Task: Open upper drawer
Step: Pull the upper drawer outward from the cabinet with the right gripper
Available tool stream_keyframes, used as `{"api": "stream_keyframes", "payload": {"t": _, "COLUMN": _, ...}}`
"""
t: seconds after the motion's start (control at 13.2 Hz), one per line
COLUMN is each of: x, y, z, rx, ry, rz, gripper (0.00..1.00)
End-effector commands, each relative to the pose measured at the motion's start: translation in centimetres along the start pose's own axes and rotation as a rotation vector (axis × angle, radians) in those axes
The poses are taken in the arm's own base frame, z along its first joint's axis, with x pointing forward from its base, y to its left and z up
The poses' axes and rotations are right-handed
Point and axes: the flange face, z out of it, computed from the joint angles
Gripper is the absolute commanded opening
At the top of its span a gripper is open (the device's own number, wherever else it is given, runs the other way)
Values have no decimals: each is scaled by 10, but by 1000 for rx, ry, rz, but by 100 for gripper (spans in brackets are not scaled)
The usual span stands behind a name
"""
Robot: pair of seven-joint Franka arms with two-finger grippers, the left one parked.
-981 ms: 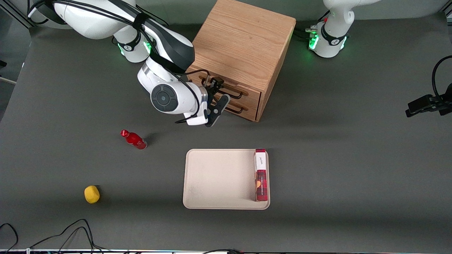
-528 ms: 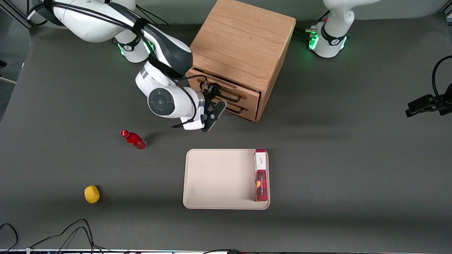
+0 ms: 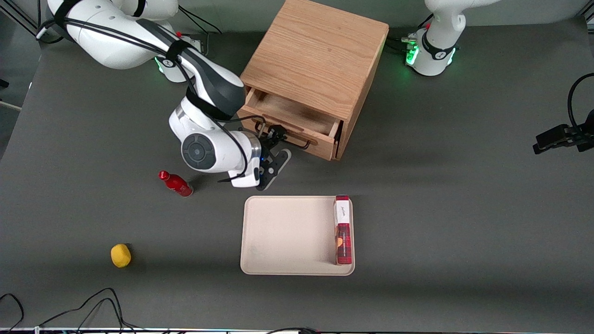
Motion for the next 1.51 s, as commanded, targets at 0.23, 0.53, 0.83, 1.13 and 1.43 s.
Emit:
{"api": "stream_keyframes", "payload": {"t": 0.23, "x": 12, "y": 36, "z": -18, "rx": -2, "ry": 33, "rz": -14, "gripper": 100}}
{"api": "stream_keyframes", "payload": {"t": 0.53, "x": 19, "y": 59, "z": -35, "rx": 15, "ry": 58, "rz": 8, "gripper": 100}}
{"api": "stream_keyframes", "payload": {"t": 0.83, "x": 24, "y": 75, "z": -47, "rx": 20, "ry": 89, "rz": -19, "gripper": 100}}
{"api": "stream_keyframes", "payload": {"t": 1.13, "x": 28, "y": 92, "z": -54, "rx": 15, "ry": 117, "rz": -13, "gripper": 100}}
{"api": "stream_keyframes", "payload": {"t": 1.43, "x": 30, "y": 109, "z": -63, "rx": 5, "ry": 146, "rz": -33, "gripper": 100}}
